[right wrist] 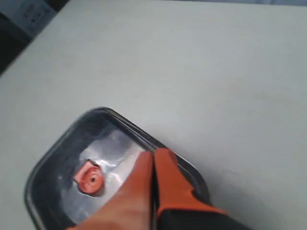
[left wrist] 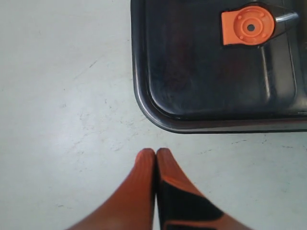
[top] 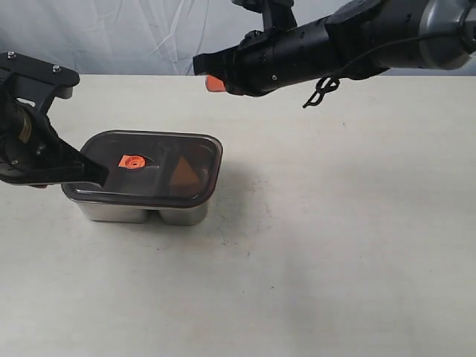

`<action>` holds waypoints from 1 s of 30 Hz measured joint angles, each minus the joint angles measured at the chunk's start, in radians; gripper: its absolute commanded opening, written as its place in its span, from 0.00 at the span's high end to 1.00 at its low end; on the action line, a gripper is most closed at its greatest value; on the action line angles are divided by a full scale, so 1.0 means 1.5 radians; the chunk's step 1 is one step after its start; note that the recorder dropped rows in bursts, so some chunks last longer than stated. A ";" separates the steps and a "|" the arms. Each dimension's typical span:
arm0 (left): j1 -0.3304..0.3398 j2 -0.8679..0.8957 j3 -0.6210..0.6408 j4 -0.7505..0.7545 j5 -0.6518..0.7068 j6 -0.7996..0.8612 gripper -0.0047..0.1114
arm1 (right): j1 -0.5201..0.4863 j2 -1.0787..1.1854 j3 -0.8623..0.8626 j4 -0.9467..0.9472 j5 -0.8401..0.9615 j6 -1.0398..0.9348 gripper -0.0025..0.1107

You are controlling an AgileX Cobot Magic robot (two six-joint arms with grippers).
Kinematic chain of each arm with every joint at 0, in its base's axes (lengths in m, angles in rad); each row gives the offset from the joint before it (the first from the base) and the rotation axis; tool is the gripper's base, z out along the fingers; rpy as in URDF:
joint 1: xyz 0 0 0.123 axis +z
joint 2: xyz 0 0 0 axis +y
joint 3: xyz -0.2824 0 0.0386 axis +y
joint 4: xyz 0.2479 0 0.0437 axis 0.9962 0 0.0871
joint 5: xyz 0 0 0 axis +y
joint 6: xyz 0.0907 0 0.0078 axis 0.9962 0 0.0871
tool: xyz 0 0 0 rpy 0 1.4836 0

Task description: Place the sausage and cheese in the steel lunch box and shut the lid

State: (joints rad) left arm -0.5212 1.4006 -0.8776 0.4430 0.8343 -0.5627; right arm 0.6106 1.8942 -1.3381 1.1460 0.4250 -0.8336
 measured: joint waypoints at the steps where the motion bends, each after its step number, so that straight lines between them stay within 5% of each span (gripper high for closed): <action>1: 0.000 0.000 0.000 0.000 0.000 0.000 0.96 | 0.003 -0.005 0.000 -0.120 -0.013 0.106 0.99; 5: 0.000 0.000 0.000 0.000 0.000 0.000 0.96 | 0.033 -0.025 0.003 -0.590 0.011 0.599 0.99; 8: 0.000 0.000 0.000 0.000 0.000 0.000 0.96 | 0.061 -0.032 0.009 -0.742 0.075 0.742 0.99; 15: 0.000 0.000 0.000 0.000 0.000 0.000 0.96 | 0.072 -0.032 0.015 -0.750 0.196 0.815 0.99; 30: 0.000 0.000 0.000 0.000 -0.002 0.000 0.96 | 0.133 0.064 0.015 -0.636 0.154 0.822 0.99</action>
State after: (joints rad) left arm -0.5212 1.4006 -0.8776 0.4430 0.8317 -0.5627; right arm 0.8102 1.9909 -1.3155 0.1920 0.6562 0.3998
